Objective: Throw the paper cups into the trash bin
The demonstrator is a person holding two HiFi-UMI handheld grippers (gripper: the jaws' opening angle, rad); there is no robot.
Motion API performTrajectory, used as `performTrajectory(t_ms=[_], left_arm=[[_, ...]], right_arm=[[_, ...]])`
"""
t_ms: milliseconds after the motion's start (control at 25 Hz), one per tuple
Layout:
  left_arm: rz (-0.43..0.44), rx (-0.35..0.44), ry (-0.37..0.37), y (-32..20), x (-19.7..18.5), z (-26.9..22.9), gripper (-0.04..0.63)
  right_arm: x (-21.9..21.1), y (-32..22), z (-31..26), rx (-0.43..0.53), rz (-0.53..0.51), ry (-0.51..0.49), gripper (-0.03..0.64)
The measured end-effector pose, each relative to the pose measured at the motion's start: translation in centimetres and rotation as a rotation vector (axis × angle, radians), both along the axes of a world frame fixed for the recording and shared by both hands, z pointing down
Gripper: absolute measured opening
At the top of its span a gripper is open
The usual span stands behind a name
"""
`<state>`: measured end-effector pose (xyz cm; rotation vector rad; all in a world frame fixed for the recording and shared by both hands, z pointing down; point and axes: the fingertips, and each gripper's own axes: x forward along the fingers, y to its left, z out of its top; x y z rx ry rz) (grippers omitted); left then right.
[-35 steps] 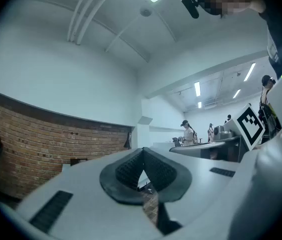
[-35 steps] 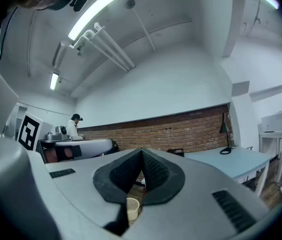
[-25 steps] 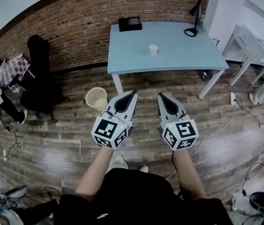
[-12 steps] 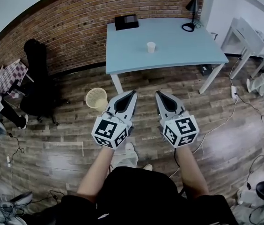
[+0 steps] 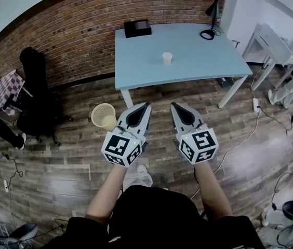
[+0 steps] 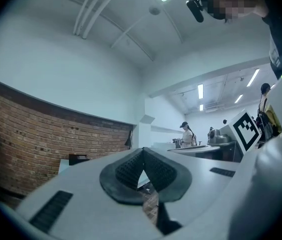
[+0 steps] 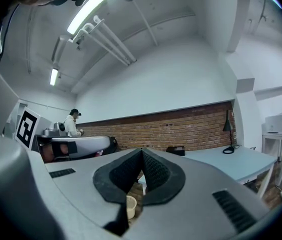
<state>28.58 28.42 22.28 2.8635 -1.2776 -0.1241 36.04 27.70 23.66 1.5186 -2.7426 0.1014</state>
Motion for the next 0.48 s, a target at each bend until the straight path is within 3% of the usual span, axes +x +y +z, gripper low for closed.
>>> performTrajectory(t_ms=[480], left_arm=[[0.007,-0.022,-0.001,-8.0,-2.3,1.1,0.009]], right_arm=[[-2.1,-7.7,1.1,-0.030,0.012,0.009,0.004]])
